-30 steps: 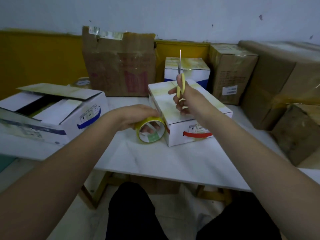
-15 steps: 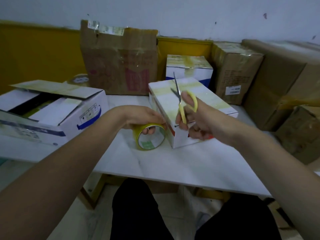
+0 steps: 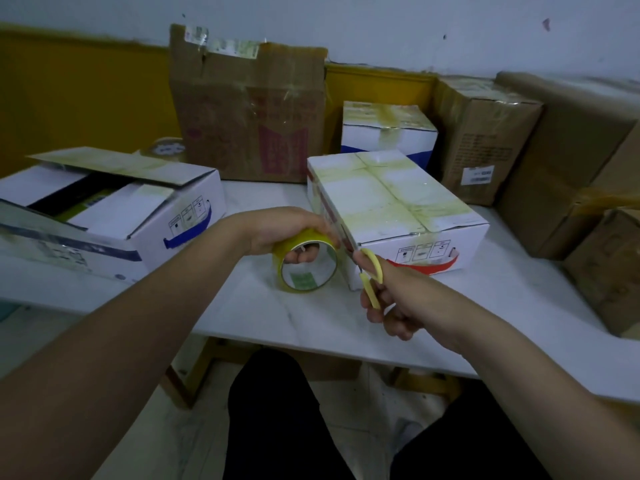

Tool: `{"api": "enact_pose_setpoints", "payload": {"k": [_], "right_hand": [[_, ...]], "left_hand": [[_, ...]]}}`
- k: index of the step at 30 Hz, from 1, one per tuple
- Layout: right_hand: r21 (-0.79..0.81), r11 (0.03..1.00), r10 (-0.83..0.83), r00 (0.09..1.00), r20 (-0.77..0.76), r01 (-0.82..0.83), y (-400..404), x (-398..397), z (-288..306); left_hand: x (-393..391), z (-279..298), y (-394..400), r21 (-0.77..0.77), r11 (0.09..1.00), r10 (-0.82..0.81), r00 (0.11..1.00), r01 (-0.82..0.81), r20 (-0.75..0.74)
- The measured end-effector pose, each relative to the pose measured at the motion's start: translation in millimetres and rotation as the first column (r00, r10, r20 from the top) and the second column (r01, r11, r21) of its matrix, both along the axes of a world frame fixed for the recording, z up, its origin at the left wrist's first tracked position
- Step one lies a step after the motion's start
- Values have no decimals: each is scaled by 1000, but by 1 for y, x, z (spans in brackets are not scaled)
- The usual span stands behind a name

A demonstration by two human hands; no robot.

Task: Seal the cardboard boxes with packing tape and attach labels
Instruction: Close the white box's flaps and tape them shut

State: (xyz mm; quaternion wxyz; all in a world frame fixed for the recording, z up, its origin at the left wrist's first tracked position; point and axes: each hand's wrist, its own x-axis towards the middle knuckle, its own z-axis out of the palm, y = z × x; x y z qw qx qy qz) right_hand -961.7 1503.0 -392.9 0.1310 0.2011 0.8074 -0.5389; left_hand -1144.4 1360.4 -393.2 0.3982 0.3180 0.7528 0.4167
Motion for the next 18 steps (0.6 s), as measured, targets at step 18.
{"api": "enact_pose_setpoints", "payload": {"k": [18], "right_hand": [[447, 890, 63, 950, -305, 84, -3, -14, -40]], "left_hand": [[-2, 0, -18, 15, 985, 172, 985, -172, -20]]}}
